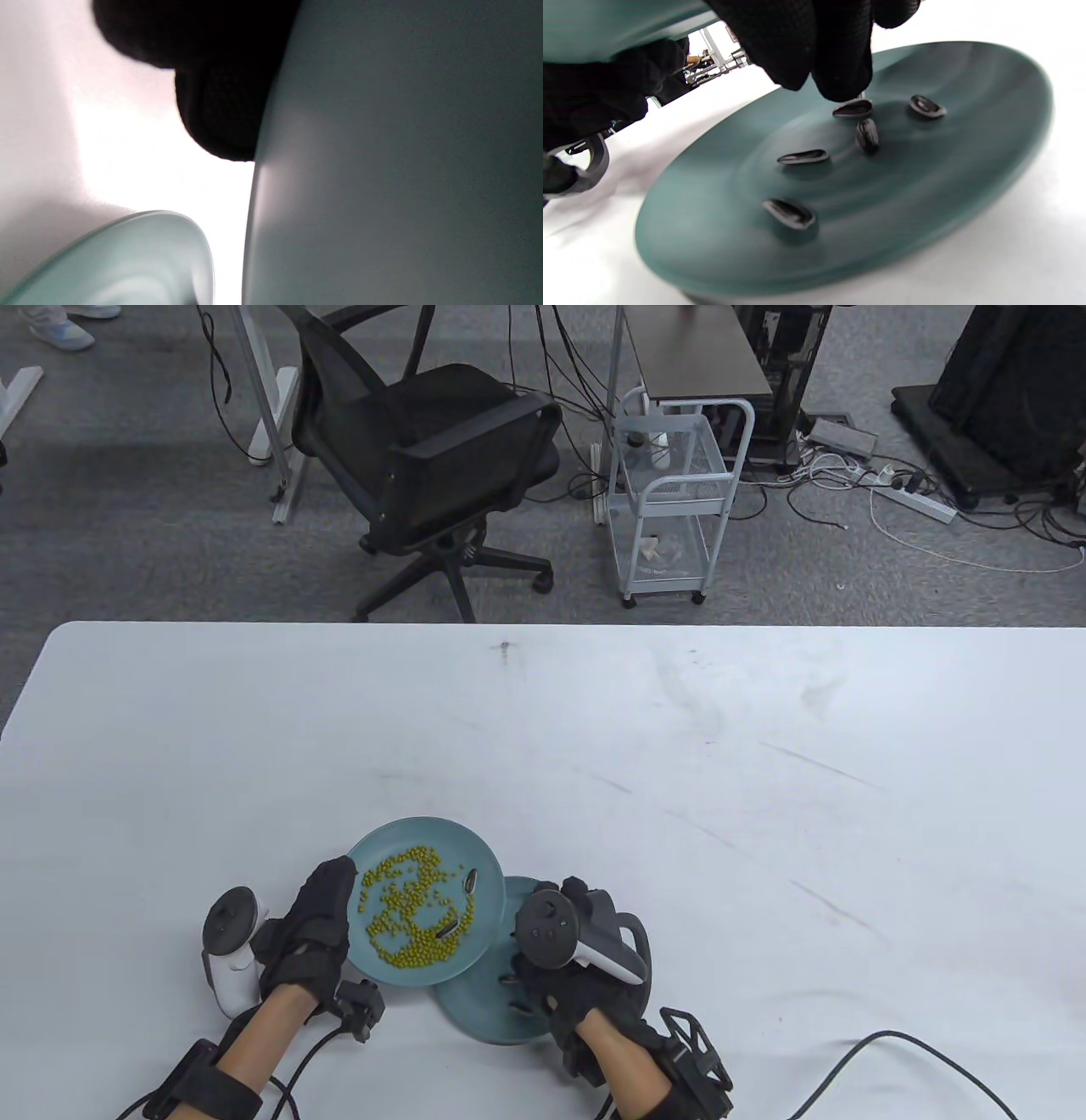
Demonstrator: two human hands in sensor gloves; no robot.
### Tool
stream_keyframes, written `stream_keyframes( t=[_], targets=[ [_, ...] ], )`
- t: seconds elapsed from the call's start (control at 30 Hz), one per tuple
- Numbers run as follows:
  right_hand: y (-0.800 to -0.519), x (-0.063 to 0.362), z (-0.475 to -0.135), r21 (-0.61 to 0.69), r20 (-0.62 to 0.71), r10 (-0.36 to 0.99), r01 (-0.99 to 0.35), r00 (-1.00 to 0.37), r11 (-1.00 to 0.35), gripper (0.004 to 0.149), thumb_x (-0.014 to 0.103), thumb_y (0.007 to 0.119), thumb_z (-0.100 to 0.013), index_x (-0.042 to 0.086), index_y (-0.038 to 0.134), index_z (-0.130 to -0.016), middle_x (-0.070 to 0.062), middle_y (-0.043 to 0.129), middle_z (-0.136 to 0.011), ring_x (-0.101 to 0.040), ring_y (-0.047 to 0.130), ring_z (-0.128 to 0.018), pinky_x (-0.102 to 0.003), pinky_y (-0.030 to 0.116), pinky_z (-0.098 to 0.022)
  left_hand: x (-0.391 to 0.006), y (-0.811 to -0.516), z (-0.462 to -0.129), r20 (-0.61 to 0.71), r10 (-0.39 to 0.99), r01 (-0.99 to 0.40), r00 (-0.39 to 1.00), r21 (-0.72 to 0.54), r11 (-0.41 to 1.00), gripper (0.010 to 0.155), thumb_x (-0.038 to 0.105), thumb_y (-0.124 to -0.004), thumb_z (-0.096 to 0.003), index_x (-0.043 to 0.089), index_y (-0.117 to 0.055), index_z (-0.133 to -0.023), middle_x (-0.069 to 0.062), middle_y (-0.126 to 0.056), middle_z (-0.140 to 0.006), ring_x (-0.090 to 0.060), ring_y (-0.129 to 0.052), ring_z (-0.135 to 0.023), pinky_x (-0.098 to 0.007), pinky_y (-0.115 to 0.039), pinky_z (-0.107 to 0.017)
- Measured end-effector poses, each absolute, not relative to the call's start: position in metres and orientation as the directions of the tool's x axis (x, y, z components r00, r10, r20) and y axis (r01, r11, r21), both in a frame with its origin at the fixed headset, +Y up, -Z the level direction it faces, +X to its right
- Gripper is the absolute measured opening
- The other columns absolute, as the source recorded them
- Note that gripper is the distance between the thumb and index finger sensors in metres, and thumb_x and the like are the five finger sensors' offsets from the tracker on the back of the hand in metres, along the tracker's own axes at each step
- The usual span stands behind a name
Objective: Pick sunflower seeds with hand pinch into plate
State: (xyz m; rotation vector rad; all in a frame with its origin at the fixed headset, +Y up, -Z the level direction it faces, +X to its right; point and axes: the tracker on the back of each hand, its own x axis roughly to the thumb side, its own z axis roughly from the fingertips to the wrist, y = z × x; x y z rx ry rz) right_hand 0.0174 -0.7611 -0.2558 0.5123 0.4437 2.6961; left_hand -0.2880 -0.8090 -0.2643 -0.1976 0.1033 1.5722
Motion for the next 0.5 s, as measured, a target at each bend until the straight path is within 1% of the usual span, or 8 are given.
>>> stream_keyframes(
  t=[0.13,0.23,0.43,0.5],
  targets=[
    [-0.751,0.026,-0.257,0.341,0.249,0.45,-0.357,-0.858,-0.87,0.037,0.019,0.088,-0.055,-0.01,0.089,-0.078,-0.038,0.043,-0.111,-0.07,0.029,-0.097,-0.08,0.024,-0.064,-0.289,-0.808,-0.264,-0.188,0.982,-0.999,-0.011,-0.05,-0.021,0.048,0.05,-0.056,-0.0657,0.015,-0.055,-0.098,-0.01,-0.089,-0.072,-0.019,-0.104,-0.036,-0.027,-0.087,-0.022],
    [-0.731,0.032,-0.258,0.241,0.221,0.476,-0.425,-0.851,-0.872,0.037,0.018,0.088,-0.055,-0.011,0.089,-0.078,-0.038,0.043,-0.111,-0.07,0.029,-0.097,-0.08,0.024,-0.064,-0.29,-0.807,-0.264,-0.188,0.982,-0.998,-0.022,-0.05,-0.032,0.048,0.05,-0.056,-0.0658,0.015,-0.055,-0.098,-0.01,-0.089,-0.073,-0.019,-0.104,-0.036,-0.027,-0.087,-0.022],
    [-0.696,0.028,-0.266,0.113,0.231,0.481,-0.467,-0.846,-0.877,0.039,0.021,0.089,-0.056,-0.011,0.089,-0.08,-0.038,0.043,-0.111,-0.07,0.029,-0.097,-0.08,0.024,-0.064,-0.29,-0.808,-0.264,-0.188,0.982,-0.998,-0.02,-0.049,-0.03,0.048,0.05,-0.056,-0.0658,0.015,-0.055,-0.098,-0.011,-0.089,-0.073,-0.019,-0.104,-0.036,-0.027,-0.087,-0.022],
    [-0.687,0.021,-0.271,0.122,0.248,0.486,-0.471,-0.838,-0.874,0.039,0.021,0.089,-0.056,-0.011,0.089,-0.079,-0.039,0.043,-0.111,-0.07,0.029,-0.097,-0.08,0.024,-0.064,-0.289,-0.807,-0.263,-0.188,0.982,-0.999,-0.017,-0.046,-0.026,0.048,0.05,-0.056,-0.0659,0.015,-0.055,-0.098,-0.01,-0.089,-0.073,-0.019,-0.104,-0.036,-0.027,-0.087,-0.022]
  ],
)
